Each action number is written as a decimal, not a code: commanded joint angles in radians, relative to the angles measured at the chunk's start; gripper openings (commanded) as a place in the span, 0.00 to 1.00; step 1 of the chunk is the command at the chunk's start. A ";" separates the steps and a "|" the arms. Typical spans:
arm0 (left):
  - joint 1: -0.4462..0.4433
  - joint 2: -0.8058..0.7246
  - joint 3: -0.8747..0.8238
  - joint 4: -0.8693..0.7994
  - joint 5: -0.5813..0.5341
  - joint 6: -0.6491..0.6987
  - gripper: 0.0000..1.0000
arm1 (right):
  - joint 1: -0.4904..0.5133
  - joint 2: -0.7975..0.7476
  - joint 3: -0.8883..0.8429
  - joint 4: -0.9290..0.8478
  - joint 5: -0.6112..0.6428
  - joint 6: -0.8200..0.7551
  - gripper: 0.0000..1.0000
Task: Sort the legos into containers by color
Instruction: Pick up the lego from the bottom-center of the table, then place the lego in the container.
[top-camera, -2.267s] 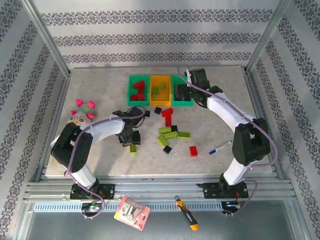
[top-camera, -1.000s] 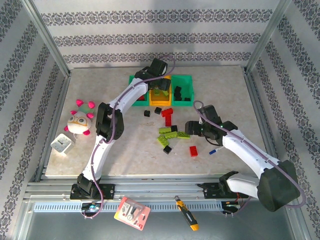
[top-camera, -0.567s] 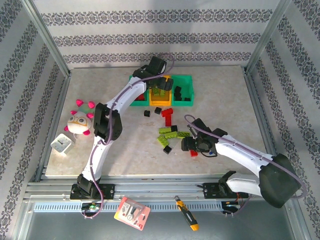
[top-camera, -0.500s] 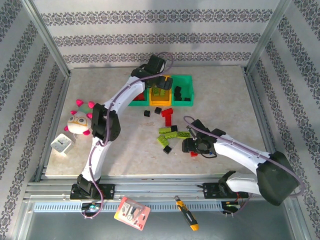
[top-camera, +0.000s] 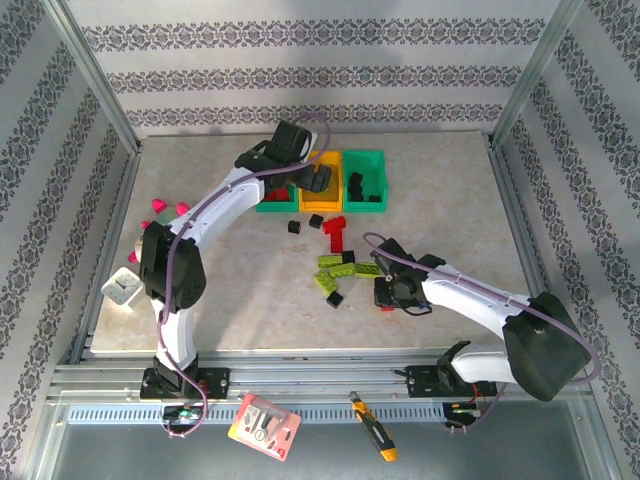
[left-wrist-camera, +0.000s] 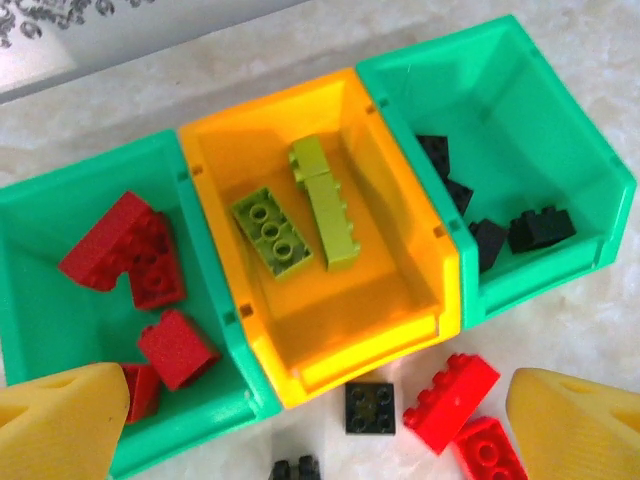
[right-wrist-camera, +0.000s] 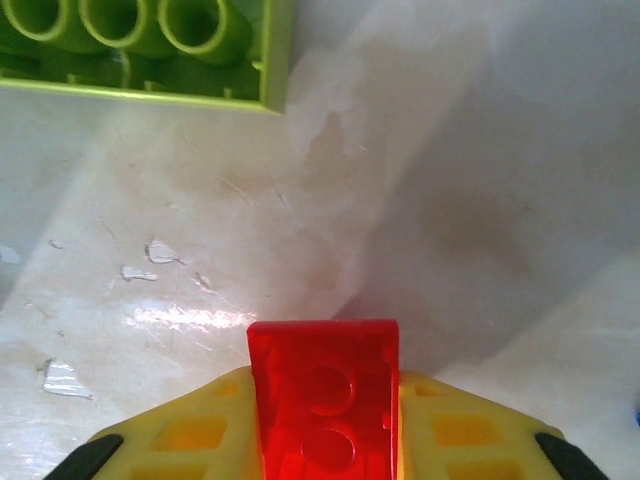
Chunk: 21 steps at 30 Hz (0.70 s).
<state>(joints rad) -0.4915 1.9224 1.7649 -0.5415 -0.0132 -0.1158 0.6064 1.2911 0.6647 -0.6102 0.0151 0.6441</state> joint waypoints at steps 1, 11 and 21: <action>-0.011 -0.115 -0.137 0.109 -0.036 -0.025 0.97 | -0.001 0.008 0.082 -0.022 0.022 -0.040 0.25; -0.021 -0.514 -0.746 0.355 -0.033 -0.133 0.97 | 0.001 0.213 0.428 0.108 -0.041 -0.152 0.25; -0.076 -0.862 -1.202 0.550 0.052 -0.135 0.99 | 0.005 0.645 0.987 0.164 -0.096 -0.251 0.26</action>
<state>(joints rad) -0.5510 1.1095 0.6220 -0.1215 0.0017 -0.2405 0.6067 1.8614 1.5448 -0.4660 -0.0566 0.4389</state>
